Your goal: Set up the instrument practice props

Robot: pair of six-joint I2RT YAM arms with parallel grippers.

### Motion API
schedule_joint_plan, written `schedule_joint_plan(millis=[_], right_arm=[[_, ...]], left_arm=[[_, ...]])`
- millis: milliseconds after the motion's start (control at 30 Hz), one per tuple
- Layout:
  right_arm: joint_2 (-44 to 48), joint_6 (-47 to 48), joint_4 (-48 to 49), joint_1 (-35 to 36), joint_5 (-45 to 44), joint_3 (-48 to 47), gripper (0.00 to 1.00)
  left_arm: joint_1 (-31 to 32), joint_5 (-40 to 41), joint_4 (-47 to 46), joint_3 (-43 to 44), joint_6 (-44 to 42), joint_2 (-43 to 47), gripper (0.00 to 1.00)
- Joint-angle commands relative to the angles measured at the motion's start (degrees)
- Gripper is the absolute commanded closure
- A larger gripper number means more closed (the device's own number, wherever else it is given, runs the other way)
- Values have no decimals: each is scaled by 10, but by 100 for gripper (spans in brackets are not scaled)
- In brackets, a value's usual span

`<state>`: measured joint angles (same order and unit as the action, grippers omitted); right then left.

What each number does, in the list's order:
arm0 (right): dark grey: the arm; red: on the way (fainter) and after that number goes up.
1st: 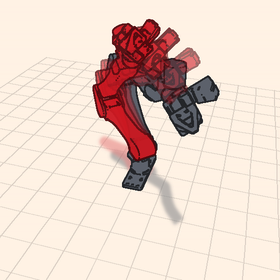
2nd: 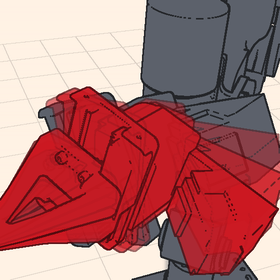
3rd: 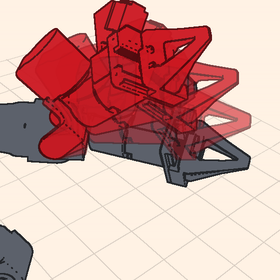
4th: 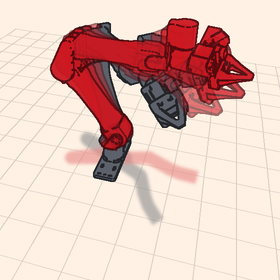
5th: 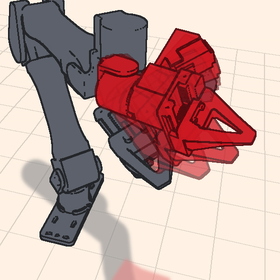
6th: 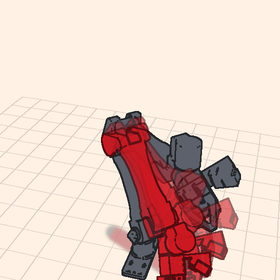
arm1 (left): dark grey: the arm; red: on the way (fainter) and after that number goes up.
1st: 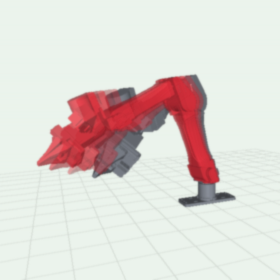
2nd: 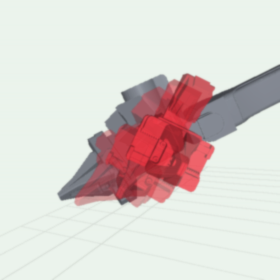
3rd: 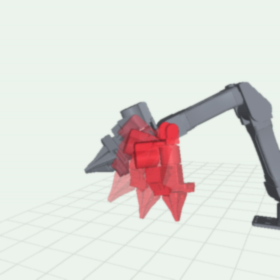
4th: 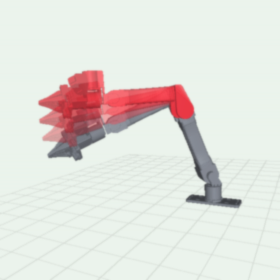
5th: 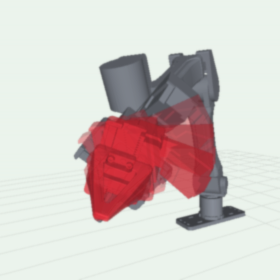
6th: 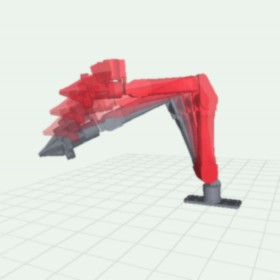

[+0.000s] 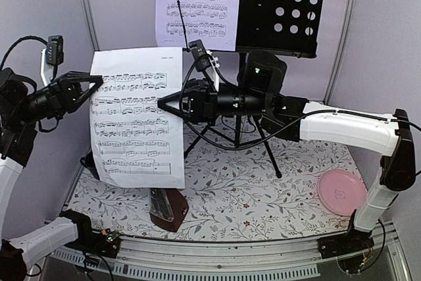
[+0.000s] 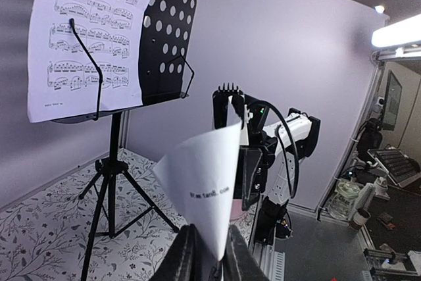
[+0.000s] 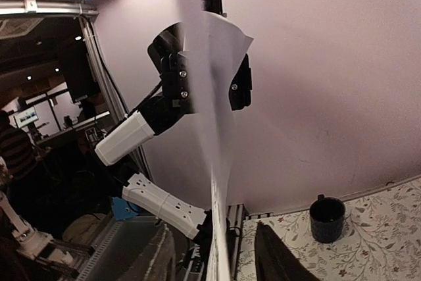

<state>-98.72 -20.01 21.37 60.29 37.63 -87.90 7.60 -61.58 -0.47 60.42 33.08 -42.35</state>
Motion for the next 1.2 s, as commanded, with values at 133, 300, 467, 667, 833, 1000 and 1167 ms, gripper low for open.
schedule_joint_plan(millis=[133, 300, 467, 667, 833, 1000, 1167], right_arm=[[42, 29, -29, -2, -73, 8, 100], [127, 59, -78, -31, -66, 74, 100], [204, 108, -137, -47, -25, 116, 100], [233, 146, -214, -58, -20, 109, 100], [242, 138, -218, -64, -11, 108, 100], [254, 133, -222, -74, -7, 110, 100], [281, 134, -236, -101, 4, 106, 100]], left_arm=[[59, 66, -30, -14, -25, -36, 46], [60, 70, -20, -12, -41, -57, 6], [70, 24, -78, -46, -28, -75, 1], [170, 23, -142, -55, -54, -76, 1], [250, 65, -140, -35, -90, -102, 2], [308, 104, -134, -22, -115, -141, 17], [344, 131, -142, -22, -131, -166, 39]])
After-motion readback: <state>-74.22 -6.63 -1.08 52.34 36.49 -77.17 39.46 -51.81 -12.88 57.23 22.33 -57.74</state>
